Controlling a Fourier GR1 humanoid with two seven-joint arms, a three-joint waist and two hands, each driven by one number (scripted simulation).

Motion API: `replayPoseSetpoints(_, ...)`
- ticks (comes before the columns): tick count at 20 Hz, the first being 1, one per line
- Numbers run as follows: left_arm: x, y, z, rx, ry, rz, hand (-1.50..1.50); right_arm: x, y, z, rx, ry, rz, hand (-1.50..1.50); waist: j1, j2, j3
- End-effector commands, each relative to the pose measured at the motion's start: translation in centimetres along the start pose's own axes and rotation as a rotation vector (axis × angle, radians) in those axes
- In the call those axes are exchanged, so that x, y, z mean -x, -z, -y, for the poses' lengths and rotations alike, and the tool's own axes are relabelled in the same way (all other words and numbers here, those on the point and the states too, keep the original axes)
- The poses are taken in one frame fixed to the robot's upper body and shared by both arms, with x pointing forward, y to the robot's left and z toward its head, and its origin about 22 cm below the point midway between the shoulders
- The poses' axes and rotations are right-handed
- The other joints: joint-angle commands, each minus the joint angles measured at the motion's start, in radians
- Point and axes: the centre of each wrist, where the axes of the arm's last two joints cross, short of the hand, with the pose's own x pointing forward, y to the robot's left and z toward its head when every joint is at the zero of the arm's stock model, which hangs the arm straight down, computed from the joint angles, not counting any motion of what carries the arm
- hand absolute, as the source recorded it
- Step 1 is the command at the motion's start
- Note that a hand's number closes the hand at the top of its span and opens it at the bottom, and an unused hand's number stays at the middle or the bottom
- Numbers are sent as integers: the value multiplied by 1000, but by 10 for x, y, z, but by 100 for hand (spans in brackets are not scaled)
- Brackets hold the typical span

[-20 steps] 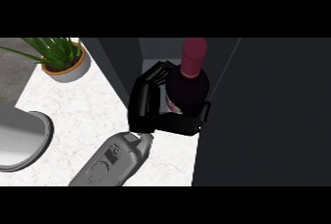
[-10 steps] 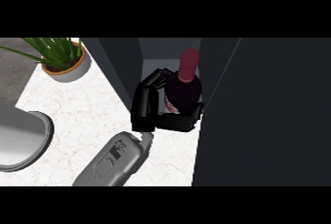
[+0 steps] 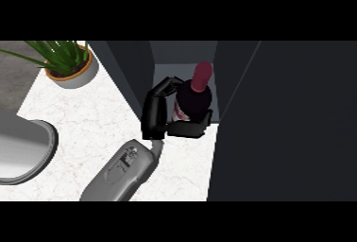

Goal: Pick up the wine, place it into the cabinet and close the cabinet

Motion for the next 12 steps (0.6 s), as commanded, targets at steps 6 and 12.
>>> replayPoseSetpoints(6, 11, 17, -12, -46, 9, 5, 150, -10, -29, 1, -11, 39, 43, -150, 0, -1, 1)
replayPoseSetpoints(12, 16, 42, -20, -61, -9, -45, 150, -1, -22, -3, -6, 34, 55, -150, -4, 1, 0)
